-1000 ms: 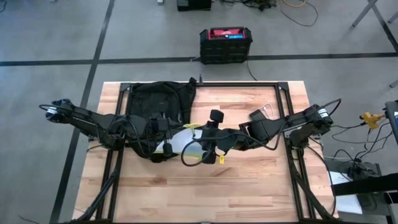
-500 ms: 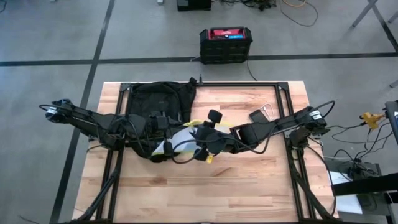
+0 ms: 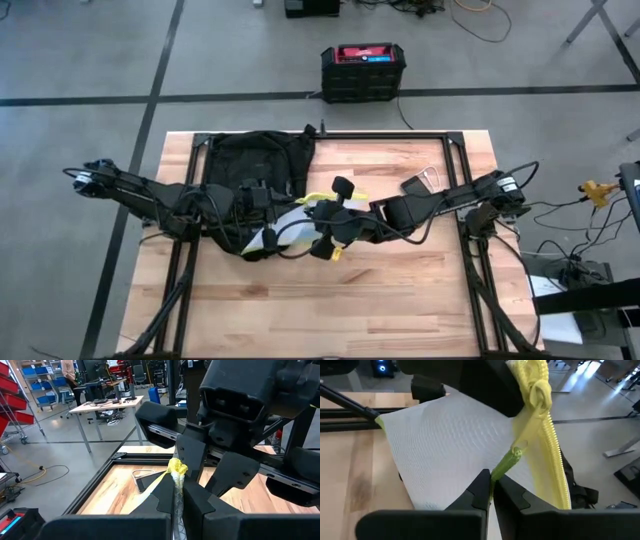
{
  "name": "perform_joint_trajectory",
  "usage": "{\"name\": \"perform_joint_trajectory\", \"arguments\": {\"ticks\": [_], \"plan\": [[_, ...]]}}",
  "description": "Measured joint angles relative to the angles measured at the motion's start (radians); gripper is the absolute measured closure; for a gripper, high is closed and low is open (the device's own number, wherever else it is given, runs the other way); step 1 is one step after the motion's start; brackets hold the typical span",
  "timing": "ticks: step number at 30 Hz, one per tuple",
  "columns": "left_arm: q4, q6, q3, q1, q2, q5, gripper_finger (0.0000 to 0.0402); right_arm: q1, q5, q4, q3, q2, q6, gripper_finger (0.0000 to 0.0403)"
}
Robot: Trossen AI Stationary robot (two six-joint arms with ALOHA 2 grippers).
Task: Unpack backpack
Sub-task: Open the zip bag
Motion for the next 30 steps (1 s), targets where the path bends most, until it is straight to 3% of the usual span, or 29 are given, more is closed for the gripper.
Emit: {"name": "perform_joint_trajectory", "arguments": {"ticks": [13, 30], "plan": [[-0.077, -0.002, -0.002, -0.007, -0.040, 0.008, 0.0401, 0.001, 0.008, -0.264, 0.005, -0.016, 0.154, 0.0403], [-0.083, 0.012, -0.002, -0.006, -0.076, 0.053, 0.0401, 0.005, -0.034, -0.327, 0.002, -0.150, 0.082, 0.0403]]}}
